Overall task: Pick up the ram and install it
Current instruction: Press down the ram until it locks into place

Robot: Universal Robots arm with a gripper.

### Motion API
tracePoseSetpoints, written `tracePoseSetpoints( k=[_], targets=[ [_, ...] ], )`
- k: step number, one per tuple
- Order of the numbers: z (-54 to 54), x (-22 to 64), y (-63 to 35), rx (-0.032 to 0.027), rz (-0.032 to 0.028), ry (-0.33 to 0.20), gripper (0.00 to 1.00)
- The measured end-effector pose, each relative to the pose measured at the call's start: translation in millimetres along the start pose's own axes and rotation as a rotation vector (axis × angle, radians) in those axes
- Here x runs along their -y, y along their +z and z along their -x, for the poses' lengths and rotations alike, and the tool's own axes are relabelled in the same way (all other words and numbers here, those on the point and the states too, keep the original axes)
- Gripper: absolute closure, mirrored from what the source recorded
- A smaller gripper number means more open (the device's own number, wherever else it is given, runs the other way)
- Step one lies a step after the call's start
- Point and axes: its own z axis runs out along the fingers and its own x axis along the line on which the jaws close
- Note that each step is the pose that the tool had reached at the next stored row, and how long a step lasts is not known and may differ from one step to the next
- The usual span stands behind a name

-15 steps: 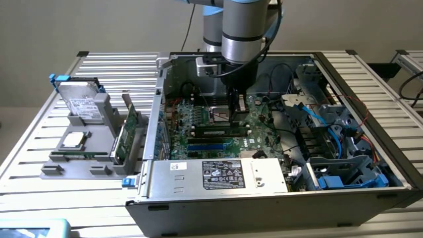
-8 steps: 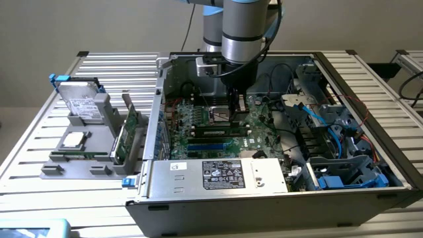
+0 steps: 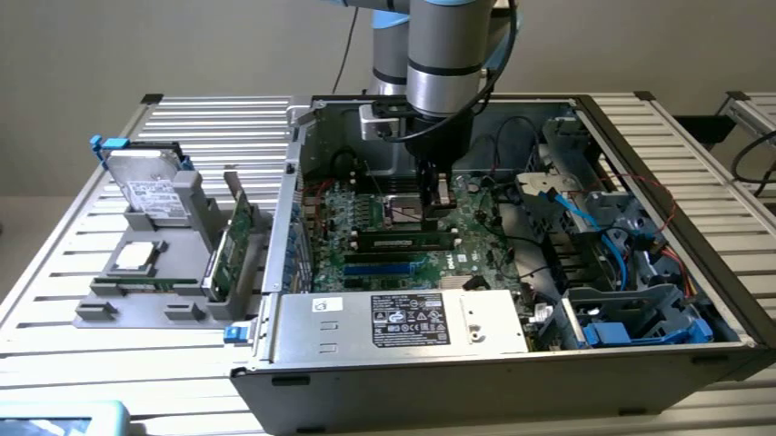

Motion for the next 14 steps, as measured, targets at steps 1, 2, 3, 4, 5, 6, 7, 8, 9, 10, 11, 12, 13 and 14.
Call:
tracePoseSetpoints(
  k=[1, 2, 3, 4, 5, 6, 7, 8, 9, 10, 11, 12, 13, 14],
  targets=[
    [0.0, 0.0, 0.0, 0.0, 0.0, 0.0, 0.89],
    [0.0, 0.0, 0.0, 0.0, 0.0, 0.0, 0.89],
    [0.0, 0.0, 0.0, 0.0, 0.0, 0.0, 0.89],
    [0.0, 0.0, 0.0, 0.0, 0.0, 0.0, 0.89],
    [0.0, 0.0, 0.0, 0.0, 0.0, 0.0, 0.89],
    [0.0, 0.1, 0.0, 0.0, 0.0, 0.0, 0.89],
    [0.0, 0.4, 0.0, 0.0, 0.0, 0.0, 0.89],
    [-0.1, 1.1, 0.0, 0.0, 0.0, 0.0, 0.89],
    [-0.1, 2.1, 0.0, -0.0001, 0.0001, 0.0, 0.89],
    [-0.2, 3.3, 0.0, -0.0001, 0.0001, 0.0, 0.89],
    [-0.2, 4.6, 0.0, -0.0001, 0.0001, 0.0, 0.89],
    [-0.3, 6.2, 0.0, -0.0001, 0.0001, 0.0, 0.89],
    [-0.3, 8.0, 0.1, -0.0001, 0.0001, 0.0, 0.89],
    [-0.4, 9.8, 0.1, -0.0001, 0.0, 0.0, 0.89]
  ],
)
